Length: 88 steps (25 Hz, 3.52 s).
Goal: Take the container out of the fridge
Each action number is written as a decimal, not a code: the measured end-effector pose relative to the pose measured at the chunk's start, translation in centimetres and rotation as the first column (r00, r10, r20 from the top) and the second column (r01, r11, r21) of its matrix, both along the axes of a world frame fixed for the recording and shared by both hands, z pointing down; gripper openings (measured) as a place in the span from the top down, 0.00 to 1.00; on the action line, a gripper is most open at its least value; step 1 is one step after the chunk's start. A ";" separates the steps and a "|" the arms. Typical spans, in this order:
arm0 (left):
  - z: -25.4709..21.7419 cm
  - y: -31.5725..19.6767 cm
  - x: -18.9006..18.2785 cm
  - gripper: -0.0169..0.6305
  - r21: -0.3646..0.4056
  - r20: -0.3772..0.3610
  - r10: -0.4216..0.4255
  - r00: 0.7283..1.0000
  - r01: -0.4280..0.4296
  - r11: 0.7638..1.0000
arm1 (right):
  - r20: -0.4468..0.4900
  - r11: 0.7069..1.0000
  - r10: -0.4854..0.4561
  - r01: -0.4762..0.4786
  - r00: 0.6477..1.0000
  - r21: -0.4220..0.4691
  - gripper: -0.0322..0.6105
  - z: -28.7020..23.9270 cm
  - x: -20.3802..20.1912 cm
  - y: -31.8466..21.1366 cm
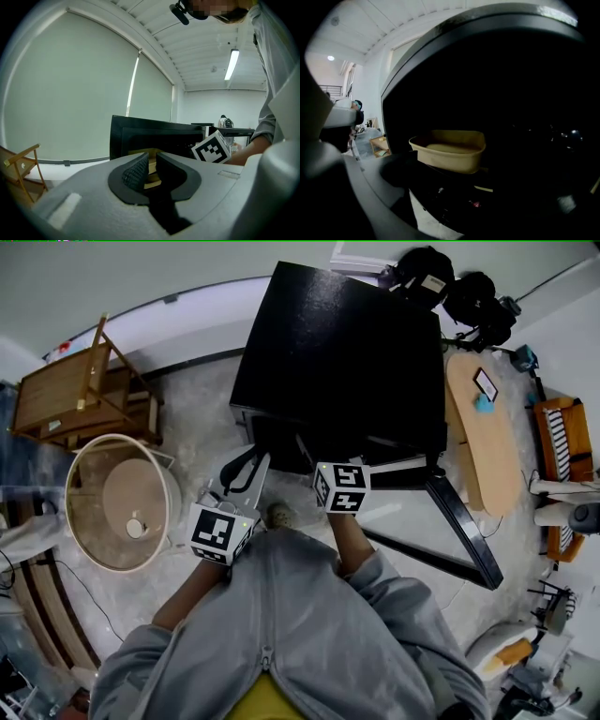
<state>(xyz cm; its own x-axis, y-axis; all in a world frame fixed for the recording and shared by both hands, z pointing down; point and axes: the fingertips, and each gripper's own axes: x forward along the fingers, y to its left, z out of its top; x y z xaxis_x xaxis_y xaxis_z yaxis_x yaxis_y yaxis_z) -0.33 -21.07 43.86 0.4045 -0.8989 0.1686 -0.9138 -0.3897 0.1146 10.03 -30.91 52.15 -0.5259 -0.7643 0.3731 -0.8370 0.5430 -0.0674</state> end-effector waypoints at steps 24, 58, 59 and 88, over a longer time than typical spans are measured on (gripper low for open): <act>0.0 0.4 -0.3 0.89 -0.002 0.002 -0.007 1.000 0.007 1.000 | -0.134 1.000 -0.001 -0.002 0.991 -0.027 0.32 2.3 0.7 1.0; 0.5 -0.1 1.6 0.89 -0.012 0.013 -0.003 1.000 0.003 1.000 | -0.114 0.995 -0.095 0.100 0.989 0.032 0.54 1.9 3.3 4.1; 0.4 -0.1 1.7 0.89 -0.012 0.013 -0.004 1.000 0.005 1.000 | -0.116 0.994 -0.103 0.107 0.988 0.027 0.54 1.9 3.3 4.0; 0.5 1.7 2.7 0.89 -0.025 0.049 -0.061 0.997 0.063 0.998 | 0.800 0.891 0.351 0.091 0.487 -0.446 0.46 0.4 2.0 2.9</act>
<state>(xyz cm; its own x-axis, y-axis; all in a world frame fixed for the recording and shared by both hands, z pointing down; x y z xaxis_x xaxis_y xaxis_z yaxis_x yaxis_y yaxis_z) 2.33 -19.37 44.41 0.3391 -0.9169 0.2106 -0.9407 -0.3296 0.0799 12.08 -28.03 52.57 -0.6495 -0.7571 0.0700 -0.2998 0.1705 -0.9386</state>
